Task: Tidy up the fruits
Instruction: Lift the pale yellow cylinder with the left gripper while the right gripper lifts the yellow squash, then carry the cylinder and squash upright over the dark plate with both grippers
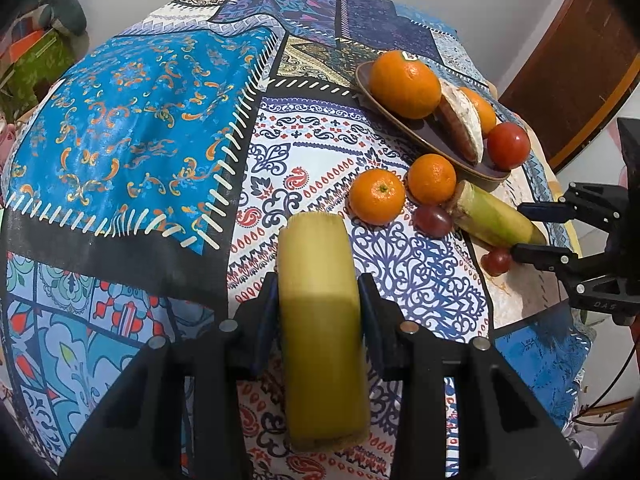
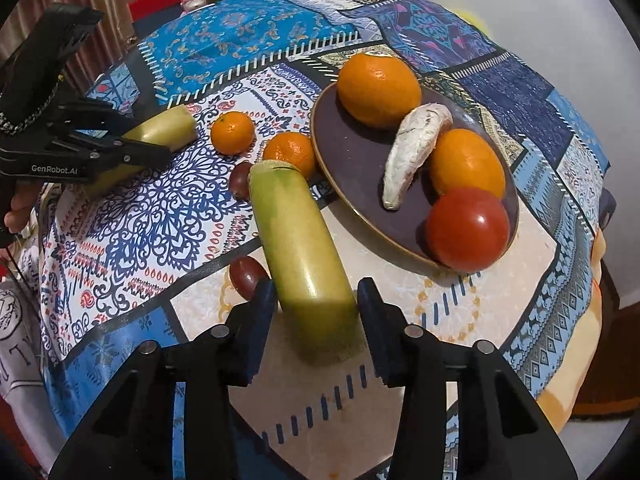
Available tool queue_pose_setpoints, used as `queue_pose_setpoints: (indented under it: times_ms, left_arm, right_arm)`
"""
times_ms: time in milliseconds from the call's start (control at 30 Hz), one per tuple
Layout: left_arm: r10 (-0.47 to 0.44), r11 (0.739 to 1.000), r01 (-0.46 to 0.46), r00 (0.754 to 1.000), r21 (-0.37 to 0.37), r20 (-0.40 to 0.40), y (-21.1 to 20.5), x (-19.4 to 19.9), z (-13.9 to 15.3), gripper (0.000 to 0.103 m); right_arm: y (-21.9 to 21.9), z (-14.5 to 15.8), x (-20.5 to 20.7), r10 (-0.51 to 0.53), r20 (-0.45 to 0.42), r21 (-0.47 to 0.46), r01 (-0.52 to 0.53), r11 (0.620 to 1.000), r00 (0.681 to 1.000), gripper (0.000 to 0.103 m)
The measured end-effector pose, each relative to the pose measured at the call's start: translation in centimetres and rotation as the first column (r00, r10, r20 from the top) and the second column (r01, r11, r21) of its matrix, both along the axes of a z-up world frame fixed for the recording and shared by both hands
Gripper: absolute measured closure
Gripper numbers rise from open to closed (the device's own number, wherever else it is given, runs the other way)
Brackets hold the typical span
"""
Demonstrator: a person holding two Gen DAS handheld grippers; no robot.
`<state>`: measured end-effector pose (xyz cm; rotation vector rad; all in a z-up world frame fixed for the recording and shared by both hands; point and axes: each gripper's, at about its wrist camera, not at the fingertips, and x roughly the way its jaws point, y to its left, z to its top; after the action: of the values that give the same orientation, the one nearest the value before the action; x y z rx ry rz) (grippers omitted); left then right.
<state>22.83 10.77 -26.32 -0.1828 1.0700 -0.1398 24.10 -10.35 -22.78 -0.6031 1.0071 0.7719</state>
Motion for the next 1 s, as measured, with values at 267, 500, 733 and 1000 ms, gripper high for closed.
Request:
queue_pose_setpoints:
  times_ms: [267, 500, 733, 1000]
  left_arm:
    - [-0.043, 0.999, 0.043, 0.999, -0.018, -0.009, -1.6, -1.3, 0.1, 0.064]
    - [-0.072, 0.997, 0.072, 0.997, -0.003, -0.029, -3.0, -1.6, 0.1, 0.064]
    - [-0.080, 0.996, 0.082, 0.996, 0.045, -0.043, -3.7, -0.8, 0.1, 0.065]
    - [-0.042, 0.999, 0.043, 0.999, 0.029, -0.003, -3.3, -0.6, 1.8, 0.066]
  right_arm:
    - [-4.7, -0.1, -2.4, -0.156, -0.055, 0.036, 0.158, 0.987, 0.986, 0.067]
    - [-7.4, -0.4, -5.1, -0.200, -0.100, 0.016, 0.202, 0.979, 0.975, 0.067]
    - [-5.1, -1.1, -3.0, -0.205, -0.070, 0.061, 0.210, 0.976, 0.976, 0.065]
    - [-5.2, 0.0, -2.4, -0.265, -0.050, 0.174, 0.270, 0.947, 0.963, 0.067]
